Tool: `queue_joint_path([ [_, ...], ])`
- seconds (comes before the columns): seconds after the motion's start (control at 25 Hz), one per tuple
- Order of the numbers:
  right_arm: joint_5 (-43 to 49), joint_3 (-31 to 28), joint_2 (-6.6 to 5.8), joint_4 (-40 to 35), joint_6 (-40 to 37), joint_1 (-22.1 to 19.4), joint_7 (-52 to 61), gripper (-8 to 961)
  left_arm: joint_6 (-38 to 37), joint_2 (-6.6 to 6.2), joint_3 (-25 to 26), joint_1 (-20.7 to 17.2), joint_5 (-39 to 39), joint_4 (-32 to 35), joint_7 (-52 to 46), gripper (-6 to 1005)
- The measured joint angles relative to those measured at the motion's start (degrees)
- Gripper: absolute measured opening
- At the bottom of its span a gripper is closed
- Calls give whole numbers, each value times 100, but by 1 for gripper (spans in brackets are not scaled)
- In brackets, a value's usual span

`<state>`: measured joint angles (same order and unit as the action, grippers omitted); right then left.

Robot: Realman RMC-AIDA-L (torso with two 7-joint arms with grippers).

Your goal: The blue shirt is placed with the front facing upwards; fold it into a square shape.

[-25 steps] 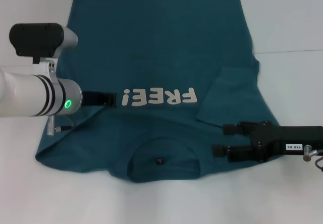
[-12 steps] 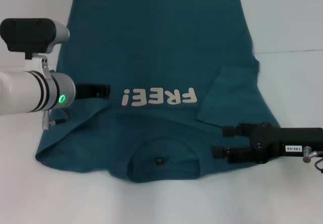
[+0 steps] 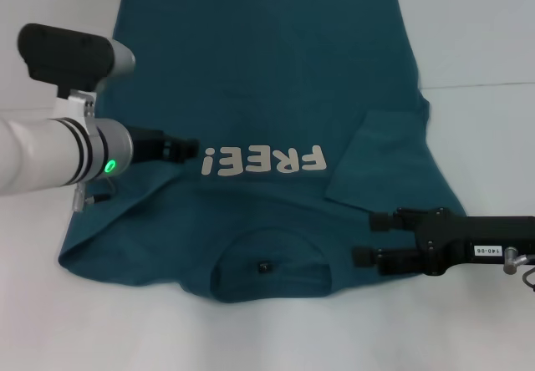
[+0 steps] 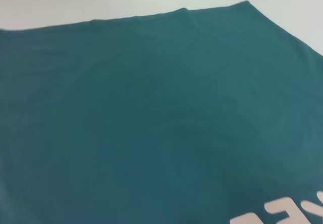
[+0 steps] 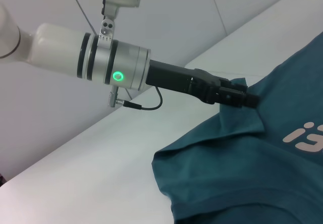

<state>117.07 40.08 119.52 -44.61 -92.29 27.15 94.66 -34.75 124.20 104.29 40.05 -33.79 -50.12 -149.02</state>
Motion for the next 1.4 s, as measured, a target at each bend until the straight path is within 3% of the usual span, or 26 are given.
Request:
queue_joint_path([
  [0.48,0,0,0,28,-9,-25,0,947,285,19,-533,-7,800,81,253,802],
  [0.84,0,-5,-9,57,-9,-2,0,947,415,25,-922,6,1322,166,231,800],
  [1.4,0,-9,-9,66,24,42,0,946,413,30,-984,16,1675,328,214,799],
])
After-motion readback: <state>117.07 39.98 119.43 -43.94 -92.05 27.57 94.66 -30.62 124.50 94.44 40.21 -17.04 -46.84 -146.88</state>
